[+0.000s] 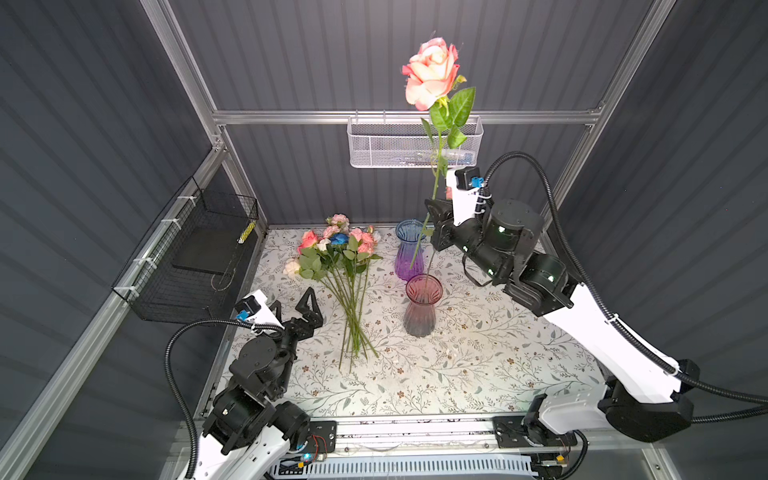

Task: Arrange the flowers into the vase
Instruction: 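Carry the rose with the right gripper above the pink-to-grey vase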

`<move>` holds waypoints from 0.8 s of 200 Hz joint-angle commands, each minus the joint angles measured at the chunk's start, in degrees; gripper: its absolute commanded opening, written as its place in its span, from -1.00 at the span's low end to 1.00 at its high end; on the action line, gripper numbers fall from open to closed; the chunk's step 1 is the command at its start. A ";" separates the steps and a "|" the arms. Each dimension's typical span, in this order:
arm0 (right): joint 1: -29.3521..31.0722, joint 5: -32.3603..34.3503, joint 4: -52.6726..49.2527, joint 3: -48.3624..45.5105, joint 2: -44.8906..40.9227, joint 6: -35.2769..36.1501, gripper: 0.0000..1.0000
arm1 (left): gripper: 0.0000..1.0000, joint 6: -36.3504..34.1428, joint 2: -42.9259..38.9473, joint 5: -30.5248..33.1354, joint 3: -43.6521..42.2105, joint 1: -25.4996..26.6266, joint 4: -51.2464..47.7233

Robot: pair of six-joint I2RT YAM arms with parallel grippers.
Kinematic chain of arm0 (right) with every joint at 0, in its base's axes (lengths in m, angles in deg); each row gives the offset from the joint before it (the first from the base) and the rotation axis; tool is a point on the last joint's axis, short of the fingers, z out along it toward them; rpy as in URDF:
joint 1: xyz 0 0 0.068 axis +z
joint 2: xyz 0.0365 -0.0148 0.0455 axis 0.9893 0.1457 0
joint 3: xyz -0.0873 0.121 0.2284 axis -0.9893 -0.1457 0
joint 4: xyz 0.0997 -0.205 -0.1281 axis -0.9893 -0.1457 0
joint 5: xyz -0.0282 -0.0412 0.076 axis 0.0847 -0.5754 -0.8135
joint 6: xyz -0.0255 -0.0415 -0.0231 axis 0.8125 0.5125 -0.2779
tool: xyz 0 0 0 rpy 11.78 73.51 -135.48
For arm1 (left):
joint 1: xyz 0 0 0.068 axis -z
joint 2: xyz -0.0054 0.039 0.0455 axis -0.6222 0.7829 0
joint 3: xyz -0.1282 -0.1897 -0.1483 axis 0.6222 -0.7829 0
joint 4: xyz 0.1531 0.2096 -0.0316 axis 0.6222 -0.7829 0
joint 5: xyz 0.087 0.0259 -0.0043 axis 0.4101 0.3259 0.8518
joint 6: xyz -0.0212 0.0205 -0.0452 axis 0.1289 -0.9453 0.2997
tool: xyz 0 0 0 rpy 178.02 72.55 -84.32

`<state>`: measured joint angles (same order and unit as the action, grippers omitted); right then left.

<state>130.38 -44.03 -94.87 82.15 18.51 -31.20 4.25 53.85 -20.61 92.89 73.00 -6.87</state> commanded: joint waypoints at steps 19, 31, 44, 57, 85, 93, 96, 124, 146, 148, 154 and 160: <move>-1.03 0.70 -1.58 -7.68 -2.45 -1.84 -0.98 | 0.99 1.71 1.56 1.27 -0.41 0.28 -0.23; -1.03 0.61 -1.50 -10.30 -3.03 -3.10 -0.98 | 0.99 1.94 2.22 1.05 -0.47 0.28 0.24; -1.03 0.41 -1.16 -13.50 -3.86 -4.56 -0.99 | 0.99 2.38 3.04 0.71 -0.35 0.26 0.46; -1.03 0.41 -0.08 -17.13 -4.84 -6.06 -0.98 | 0.99 2.62 3.88 -0.03 -0.12 0.28 0.71; -0.98 -0.18 -0.23 -22.09 -5.25 -8.19 -0.97 | 0.99 2.84 5.20 -0.66 0.11 0.28 1.00; -0.94 -0.21 -0.63 -22.81 -4.95 -8.52 -0.97 | 0.99 2.83 5.54 -0.82 0.23 0.28 1.10; -0.94 -0.28 -0.74 -23.10 -4.86 -8.55 -0.97 | 0.99 2.83 5.63 -0.84 0.23 0.28 1.07; -0.85 -0.20 -1.07 -25.53 -3.76 -9.02 -0.97 | 0.99 2.77 6.44 -1.23 0.58 0.28 1.15; -0.85 -0.68 -0.67 -26.64 -2.77 -9.66 -0.95 | 0.99 3.18 6.58 -1.36 0.31 0.28 1.06; -0.85 -0.78 -0.68 -26.71 -2.70 -9.75 -0.94 | 0.99 3.22 6.54 -1.36 0.25 0.28 1.06; -0.85 -1.14 -0.57 -27.03 -2.40 -9.96 -0.94 | 0.99 3.37 6.53 -1.38 0.16 0.28 1.10; -0.77 -1.47 -0.50 -27.18 -2.16 -10.04 -0.93 | 0.99 3.49 6.62 -1.41 0.16 0.28 0.92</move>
<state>129.31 -44.33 -95.74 56.10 14.97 -39.68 6.63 60.36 -21.68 92.89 73.00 -6.98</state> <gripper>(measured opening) 0.068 0.994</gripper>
